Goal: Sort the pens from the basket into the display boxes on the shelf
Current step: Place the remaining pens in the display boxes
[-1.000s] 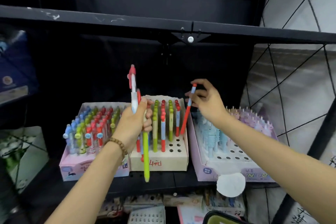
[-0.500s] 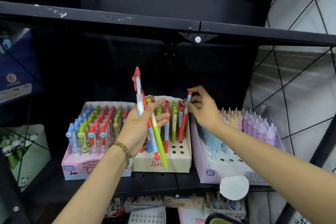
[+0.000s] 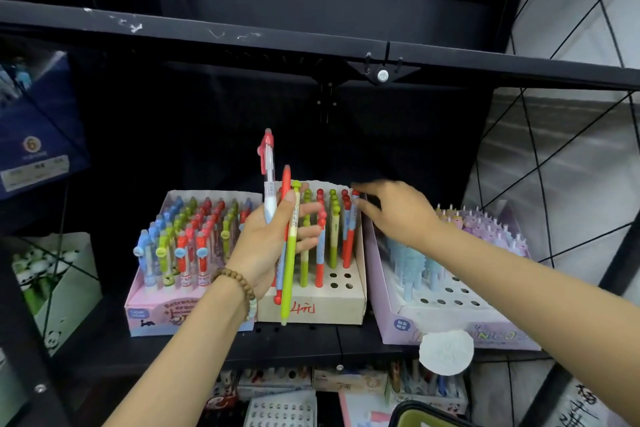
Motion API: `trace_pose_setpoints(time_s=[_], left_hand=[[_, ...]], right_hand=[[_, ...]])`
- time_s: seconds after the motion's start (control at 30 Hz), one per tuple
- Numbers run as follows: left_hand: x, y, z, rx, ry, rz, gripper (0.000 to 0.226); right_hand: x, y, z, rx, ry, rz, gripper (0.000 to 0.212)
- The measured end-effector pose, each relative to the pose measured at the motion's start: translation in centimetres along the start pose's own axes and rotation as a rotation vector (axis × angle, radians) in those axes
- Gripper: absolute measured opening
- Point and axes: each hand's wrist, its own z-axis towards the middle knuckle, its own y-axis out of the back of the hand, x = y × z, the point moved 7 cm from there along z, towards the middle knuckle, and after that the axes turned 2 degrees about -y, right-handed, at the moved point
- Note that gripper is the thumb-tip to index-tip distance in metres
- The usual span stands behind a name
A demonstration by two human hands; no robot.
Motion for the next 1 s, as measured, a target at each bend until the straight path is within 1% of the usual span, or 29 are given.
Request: trace_pose_setpoints(time_s=[0.07, 0.13, 0.17, 0.2, 0.23, 0.27, 0.3, 0.33, 0.4, 0.43, 0.5, 0.53, 0.6, 0.67, 0.7, 0.77, 0.87, 1.0], left_hand=[[0.0, -0.2, 0.0, -0.007, -0.006, 0.068, 0.032], [0.1, -0.6, 0.0, -0.006, -0.012, 0.095, 0.039], [0.2, -0.7, 0.0, -0.007, -0.014, 0.099, 0.038], [0.2, -0.9, -0.1, -0.007, -0.015, 0.095, 0.036], [0.3, -1.1, -0.2, -0.009, -0.014, 0.093, 0.035], [0.4, -1.2, -0.3, -0.015, -0.009, 0.096, 0.035], [0.6, -1.3, -0.4, -0.025, -0.002, 0.101, 0.036], [0.7, -1.5, -0.5, -0.034, 0.005, 0.100, 0.035], [1.0, -2.1, -0.6, -0.033, 0.022, 0.074, 0.031], [1.2, -2.4, -0.7, -0.026, 0.032, 0.058, 0.030], [1.3, -2.7, -1.0, -0.010, 0.040, 0.045, 0.030], [1.1, -2.4, -1.1, -0.010, 0.025, 0.061, 0.031], [0.4, -1.1, -1.0, -0.046, -0.035, 0.094, 0.031], [-0.4, 0.4, -0.7, -0.092, -0.072, 0.073, 0.027], [-0.7, 0.9, -0.6, -0.103, -0.080, 0.046, 0.026], [-0.8, 1.4, -0.6, -0.099, -0.082, 0.009, 0.025], [-0.6, 1.4, -0.6, -0.077, -0.082, 0.026, 0.021], [-0.3, 1.7, -0.7, -0.101, -0.109, 0.147, 0.019]], right_hand=[[0.2, -0.4, -0.2, 0.105, -0.008, 0.113, 0.035], [1.0, -0.9, -0.7, 0.176, 0.007, 0.111, 0.033], [1.4, -1.0, -1.0, 0.159, 0.011, 0.100, 0.033], [1.8, -0.6, -1.1, 0.102, 0.007, 0.125, 0.033], [2.2, 0.0, -1.3, 0.038, -0.013, 0.208, 0.033], [2.6, 0.5, -1.4, 0.005, -0.056, 0.356, 0.032], [2.9, 0.8, -1.4, 0.018, -0.102, 0.543, 0.032], [3.5, 0.7, -1.5, 0.075, -0.134, 0.729, 0.032], [4.6, 0.2, -2.1, 0.193, -0.172, 1.008, 0.026], [4.9, -0.1, -2.4, 0.225, -0.195, 1.105, 0.023], [4.8, -0.1, -2.8, 0.222, -0.253, 1.207, 0.017], [4.2, 0.2, -2.7, 0.182, -0.282, 1.235, 0.015], [2.0, 1.4, -2.1, 0.030, -0.330, 1.262, 0.009], [-0.1, 2.8, -1.5, -0.115, -0.309, 1.181, 0.009], [-0.7, 3.0, -1.4, -0.156, -0.284, 1.130, 0.009], [-1.2, 2.2, -1.3, -0.185, -0.270, 1.080, 0.008], [-1.3, 0.5, -1.4, -0.206, -0.281, 1.059, 0.010], [-1.3, 0.0, -1.3, -0.237, -0.261, 1.056, 0.015]])
